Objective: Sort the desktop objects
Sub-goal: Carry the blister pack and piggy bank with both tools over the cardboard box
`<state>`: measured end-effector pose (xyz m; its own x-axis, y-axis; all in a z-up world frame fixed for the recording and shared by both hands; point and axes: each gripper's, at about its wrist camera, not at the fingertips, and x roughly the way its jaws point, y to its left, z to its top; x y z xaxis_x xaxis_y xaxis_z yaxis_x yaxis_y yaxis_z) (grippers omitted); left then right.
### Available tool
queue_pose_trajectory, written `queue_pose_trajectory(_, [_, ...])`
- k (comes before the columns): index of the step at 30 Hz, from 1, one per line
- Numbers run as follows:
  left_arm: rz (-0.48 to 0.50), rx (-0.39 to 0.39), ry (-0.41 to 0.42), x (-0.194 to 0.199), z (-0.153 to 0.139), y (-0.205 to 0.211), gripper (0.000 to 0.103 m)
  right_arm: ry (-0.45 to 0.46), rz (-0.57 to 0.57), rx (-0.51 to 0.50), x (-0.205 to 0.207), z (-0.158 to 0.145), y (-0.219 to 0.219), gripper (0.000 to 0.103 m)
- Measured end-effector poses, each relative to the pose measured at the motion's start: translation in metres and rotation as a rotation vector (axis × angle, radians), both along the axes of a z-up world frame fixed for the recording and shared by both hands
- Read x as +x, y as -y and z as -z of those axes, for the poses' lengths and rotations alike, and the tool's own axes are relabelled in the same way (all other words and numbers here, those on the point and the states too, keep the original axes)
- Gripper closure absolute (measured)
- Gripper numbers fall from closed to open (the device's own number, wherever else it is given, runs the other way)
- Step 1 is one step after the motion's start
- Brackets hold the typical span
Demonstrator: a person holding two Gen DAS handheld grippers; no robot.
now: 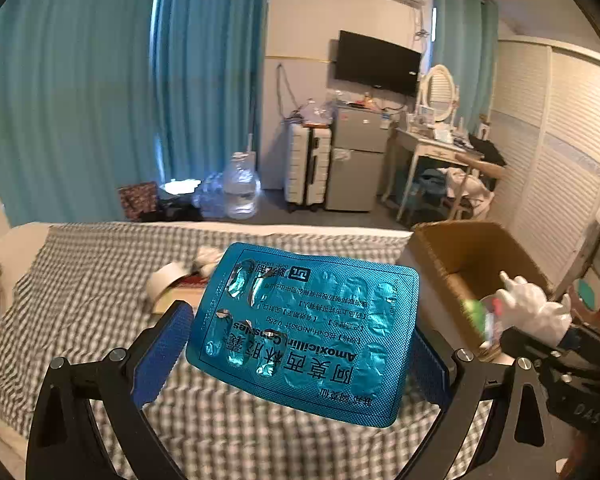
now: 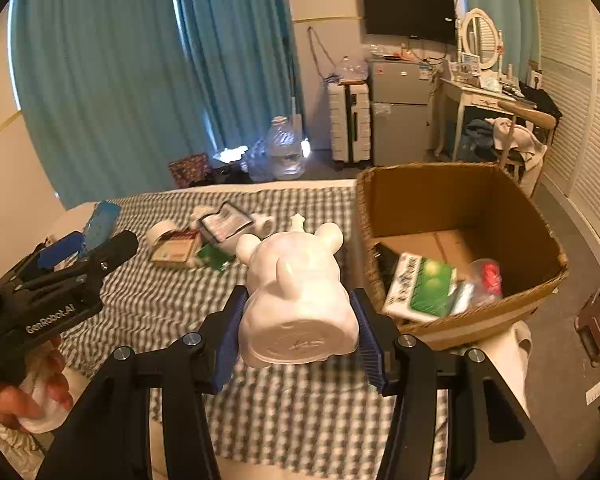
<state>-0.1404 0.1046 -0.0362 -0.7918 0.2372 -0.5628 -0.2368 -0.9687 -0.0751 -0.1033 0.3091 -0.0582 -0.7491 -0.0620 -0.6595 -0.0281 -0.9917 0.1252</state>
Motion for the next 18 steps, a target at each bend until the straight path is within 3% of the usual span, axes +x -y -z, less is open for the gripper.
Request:
queue_pose_trajectory(9, [0.128, -0.016, -0.012, -0.035, -0.007, -0.096, 0.003, 0.007, 0.095, -0.003, -0.028, 0.003, -0.078, 0.052])
queue_pose_trajectory(18, [0.328, -0.048, -0.012, -0.054, 0.007, -0.207, 0.003, 0.116, 0.201, 0.074, -0.069, 0.031, -0.169, 0.052])
